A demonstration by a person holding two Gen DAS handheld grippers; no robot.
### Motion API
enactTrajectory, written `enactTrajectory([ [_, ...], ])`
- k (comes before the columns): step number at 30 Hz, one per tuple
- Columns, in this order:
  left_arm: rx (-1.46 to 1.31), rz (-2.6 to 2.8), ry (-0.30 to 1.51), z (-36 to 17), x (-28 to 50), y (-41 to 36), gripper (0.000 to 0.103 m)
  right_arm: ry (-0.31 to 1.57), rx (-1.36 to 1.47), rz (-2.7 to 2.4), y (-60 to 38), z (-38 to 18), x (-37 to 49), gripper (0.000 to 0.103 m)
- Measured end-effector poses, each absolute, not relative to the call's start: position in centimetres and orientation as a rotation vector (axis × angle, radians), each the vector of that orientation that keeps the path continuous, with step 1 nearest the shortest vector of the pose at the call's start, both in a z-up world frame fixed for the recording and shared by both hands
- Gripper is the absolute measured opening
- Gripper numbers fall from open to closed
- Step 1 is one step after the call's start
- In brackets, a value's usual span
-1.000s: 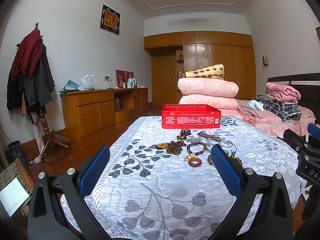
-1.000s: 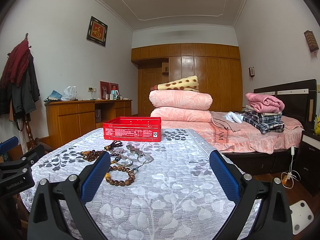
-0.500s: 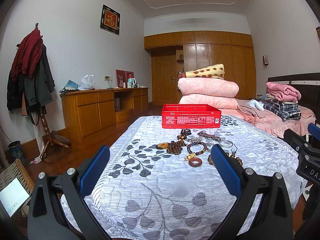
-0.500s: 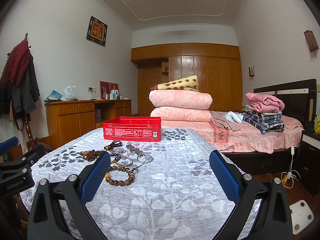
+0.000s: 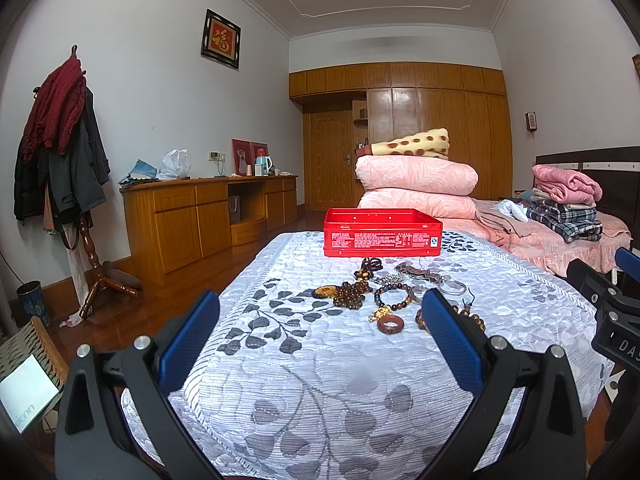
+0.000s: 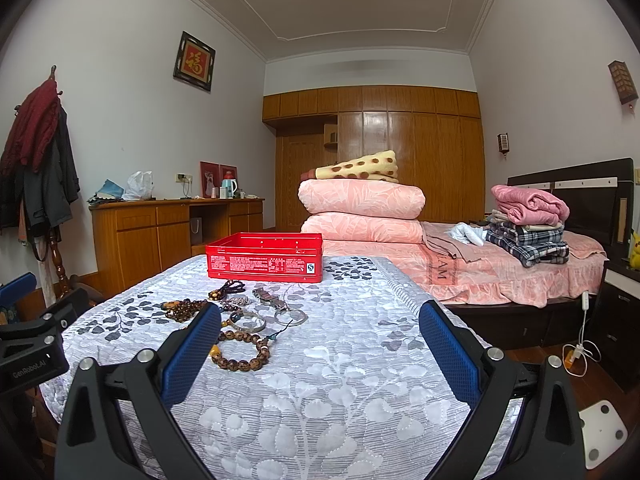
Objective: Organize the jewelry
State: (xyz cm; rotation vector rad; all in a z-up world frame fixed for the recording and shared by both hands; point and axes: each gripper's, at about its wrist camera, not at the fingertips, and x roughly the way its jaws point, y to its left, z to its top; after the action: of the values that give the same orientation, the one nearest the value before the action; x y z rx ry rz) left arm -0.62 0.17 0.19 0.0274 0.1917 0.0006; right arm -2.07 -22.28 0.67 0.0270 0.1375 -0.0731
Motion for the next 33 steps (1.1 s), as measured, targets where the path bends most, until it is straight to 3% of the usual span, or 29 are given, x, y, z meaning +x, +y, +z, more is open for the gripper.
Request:
enactTrajectory([
  [33, 0.028, 0.0, 0.201, 0.06, -0.01, 0.16, 0.098, 0.154, 0.024, -0.066, -21.99, 0.4, -1.81, 0.097],
])
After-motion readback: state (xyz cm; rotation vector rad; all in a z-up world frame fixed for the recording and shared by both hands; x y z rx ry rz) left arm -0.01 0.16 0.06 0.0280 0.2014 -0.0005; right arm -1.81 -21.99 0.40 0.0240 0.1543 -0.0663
